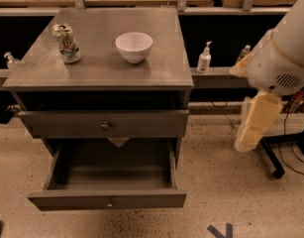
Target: Close middle drawer
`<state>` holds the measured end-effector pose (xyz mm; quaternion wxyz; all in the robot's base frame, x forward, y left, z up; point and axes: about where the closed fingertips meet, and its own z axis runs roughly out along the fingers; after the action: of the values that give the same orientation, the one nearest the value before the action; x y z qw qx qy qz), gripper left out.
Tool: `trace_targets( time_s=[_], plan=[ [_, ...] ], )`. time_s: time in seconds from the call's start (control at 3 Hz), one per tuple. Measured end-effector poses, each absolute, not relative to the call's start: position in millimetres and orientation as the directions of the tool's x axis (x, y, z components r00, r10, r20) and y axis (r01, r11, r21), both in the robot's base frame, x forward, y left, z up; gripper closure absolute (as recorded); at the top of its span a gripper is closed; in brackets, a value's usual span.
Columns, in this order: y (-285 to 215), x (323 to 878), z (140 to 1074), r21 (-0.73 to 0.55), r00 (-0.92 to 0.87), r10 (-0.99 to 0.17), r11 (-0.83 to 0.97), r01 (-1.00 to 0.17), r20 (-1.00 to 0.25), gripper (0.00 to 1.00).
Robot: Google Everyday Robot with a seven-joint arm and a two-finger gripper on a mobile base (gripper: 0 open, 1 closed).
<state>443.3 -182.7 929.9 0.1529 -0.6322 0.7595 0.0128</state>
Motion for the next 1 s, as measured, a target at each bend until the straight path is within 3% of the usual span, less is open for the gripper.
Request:
trace_targets(
  time_s=[0.33,1.0],
  plan=[
    [-123.3,441.0,858.9,-0.111,-0.067,-0.940,0.110,-0.988,-0.336,0.00],
    [-82.9,446.7,817.3,-0.075,-0.025,-0.932,0.056,-0.996,-0.361,0.00]
  ],
)
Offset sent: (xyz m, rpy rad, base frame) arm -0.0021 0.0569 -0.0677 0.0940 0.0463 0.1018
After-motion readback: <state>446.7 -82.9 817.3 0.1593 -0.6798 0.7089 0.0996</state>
